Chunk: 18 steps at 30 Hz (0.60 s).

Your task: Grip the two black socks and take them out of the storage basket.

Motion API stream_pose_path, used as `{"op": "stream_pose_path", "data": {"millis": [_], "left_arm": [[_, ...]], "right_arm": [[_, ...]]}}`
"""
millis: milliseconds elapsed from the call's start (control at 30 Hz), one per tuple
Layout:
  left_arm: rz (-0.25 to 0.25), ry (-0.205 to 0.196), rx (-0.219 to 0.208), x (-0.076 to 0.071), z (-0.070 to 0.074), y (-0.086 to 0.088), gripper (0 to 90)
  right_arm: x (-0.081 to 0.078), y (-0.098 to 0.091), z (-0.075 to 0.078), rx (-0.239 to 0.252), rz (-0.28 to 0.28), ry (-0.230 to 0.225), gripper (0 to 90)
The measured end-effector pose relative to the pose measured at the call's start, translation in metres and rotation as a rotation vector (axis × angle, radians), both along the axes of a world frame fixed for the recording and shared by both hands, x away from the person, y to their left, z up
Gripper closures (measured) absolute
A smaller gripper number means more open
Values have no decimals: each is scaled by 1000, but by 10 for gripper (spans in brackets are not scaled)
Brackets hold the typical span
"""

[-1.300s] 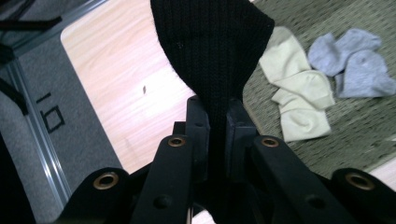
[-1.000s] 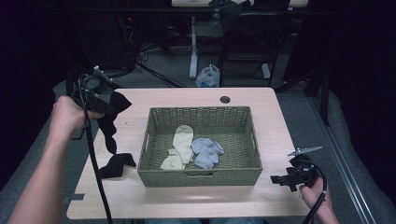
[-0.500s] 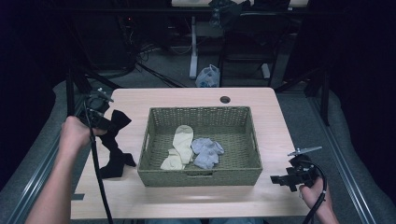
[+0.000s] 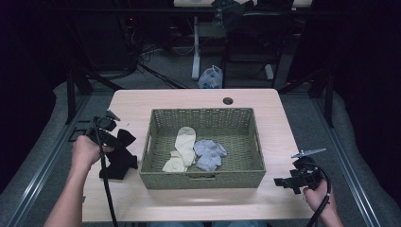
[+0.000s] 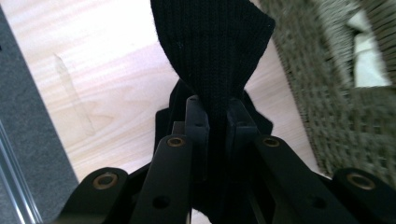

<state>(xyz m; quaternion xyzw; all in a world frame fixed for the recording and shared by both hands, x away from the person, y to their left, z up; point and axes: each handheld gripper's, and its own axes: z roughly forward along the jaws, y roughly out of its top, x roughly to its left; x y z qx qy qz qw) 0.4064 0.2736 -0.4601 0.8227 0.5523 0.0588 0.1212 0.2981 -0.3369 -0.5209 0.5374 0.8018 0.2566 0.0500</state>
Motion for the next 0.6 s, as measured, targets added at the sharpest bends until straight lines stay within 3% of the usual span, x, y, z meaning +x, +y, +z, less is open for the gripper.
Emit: {"op": "stream_pose_path", "data": {"millis": [367,467,567,600], "left_arm": [[52,52,-15,-5,-42,7,811],[82,67,-39,-5,-56,12,796],[97,61,-54,-5,-61,14,773],[111,59,-82,-5,-63,17,743]], "right_arm": [[0,0,0,-4,-2,3,166],[0,0,0,-1,-1,1,166],[0,1,0,-2,-4,1,166],[0,0,0,-3,-1,2,165]]}}
